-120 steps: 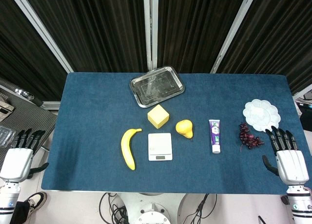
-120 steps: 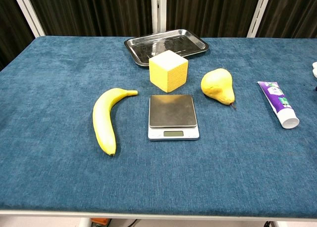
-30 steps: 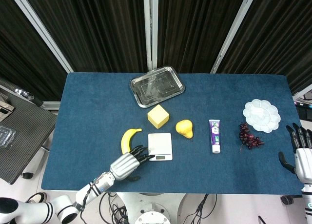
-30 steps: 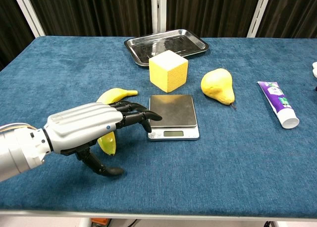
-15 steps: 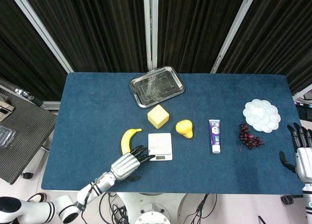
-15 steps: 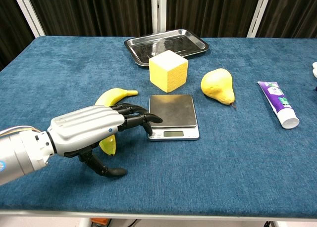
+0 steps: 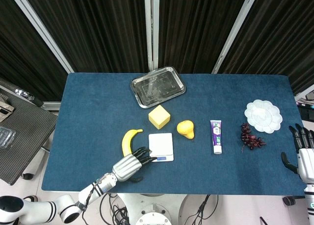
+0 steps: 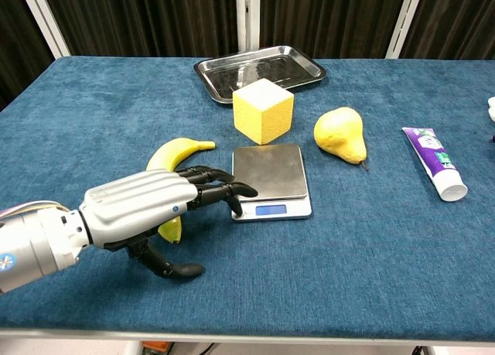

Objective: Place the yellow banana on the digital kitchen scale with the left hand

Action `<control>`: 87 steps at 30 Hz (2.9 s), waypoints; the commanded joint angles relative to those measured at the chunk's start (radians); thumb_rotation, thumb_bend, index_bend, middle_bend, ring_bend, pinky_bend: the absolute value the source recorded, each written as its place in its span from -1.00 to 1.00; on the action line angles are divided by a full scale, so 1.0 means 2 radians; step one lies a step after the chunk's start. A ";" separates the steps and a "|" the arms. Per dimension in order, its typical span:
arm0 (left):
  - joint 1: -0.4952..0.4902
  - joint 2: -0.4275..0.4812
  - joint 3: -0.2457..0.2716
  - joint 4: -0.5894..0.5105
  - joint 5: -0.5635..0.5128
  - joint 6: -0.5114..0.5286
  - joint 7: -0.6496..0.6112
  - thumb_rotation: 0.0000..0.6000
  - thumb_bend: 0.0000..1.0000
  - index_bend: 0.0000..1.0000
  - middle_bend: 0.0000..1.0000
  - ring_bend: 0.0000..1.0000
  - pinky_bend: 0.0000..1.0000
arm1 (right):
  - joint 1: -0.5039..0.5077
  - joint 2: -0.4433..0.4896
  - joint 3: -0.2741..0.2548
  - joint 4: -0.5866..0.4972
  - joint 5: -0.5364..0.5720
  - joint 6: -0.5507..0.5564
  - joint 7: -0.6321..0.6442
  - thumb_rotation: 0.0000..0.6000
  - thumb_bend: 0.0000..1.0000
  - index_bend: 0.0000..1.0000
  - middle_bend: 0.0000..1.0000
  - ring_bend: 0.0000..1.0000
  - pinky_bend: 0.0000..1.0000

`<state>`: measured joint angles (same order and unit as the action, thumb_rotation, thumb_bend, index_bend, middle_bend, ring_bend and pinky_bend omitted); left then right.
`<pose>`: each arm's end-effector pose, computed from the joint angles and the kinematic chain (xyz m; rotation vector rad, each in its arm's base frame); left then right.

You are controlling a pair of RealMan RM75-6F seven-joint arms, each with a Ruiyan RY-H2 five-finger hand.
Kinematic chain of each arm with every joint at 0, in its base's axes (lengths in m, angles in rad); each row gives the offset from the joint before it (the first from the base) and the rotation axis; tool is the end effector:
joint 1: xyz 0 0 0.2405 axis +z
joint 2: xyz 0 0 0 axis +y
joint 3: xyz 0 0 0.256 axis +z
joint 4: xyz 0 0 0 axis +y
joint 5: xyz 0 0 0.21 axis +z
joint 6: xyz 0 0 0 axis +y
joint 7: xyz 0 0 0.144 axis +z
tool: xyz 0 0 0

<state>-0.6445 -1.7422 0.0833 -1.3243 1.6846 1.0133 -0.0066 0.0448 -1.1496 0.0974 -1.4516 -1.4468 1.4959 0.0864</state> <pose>-0.1479 0.2332 -0.0986 -2.3239 -0.9374 -1.1204 -0.3487 -0.1787 0.1786 1.2778 -0.8677 0.8609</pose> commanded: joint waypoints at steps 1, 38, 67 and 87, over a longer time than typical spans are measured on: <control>-0.002 0.000 -0.001 0.001 -0.002 -0.002 -0.002 1.00 -0.53 -0.83 -0.52 -1.00 -1.00 | 0.000 0.000 0.000 0.001 0.000 0.000 0.000 1.00 -0.36 -1.00 -1.00 -1.00 -1.00; 0.012 0.067 -0.051 -0.097 -0.061 0.055 -0.013 1.00 -0.56 -0.83 -0.62 -1.00 -1.00 | -0.002 -0.002 -0.004 -0.002 -0.008 0.004 -0.002 1.00 -0.36 -1.00 -1.00 -1.00 -1.00; 0.011 -0.006 -0.147 -0.171 -0.350 0.066 0.285 0.53 -1.00 -0.78 -0.67 -0.81 -0.40 | 0.002 -0.007 -0.004 0.001 -0.006 -0.004 -0.004 1.00 -0.35 -1.00 -1.00 -1.00 -1.00; -0.014 -0.050 -0.135 -0.114 -0.440 0.125 0.443 0.59 -0.94 -0.78 -0.54 -0.59 -0.02 | 0.004 -0.007 -0.004 0.012 -0.004 -0.010 0.011 1.00 -0.35 -1.00 -1.00 -1.00 -1.00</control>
<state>-0.6722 -1.8426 -0.1901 -1.5502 0.8157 1.2582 0.8693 0.0530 -1.1642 0.0895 -1.4279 -1.4557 1.4757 0.1085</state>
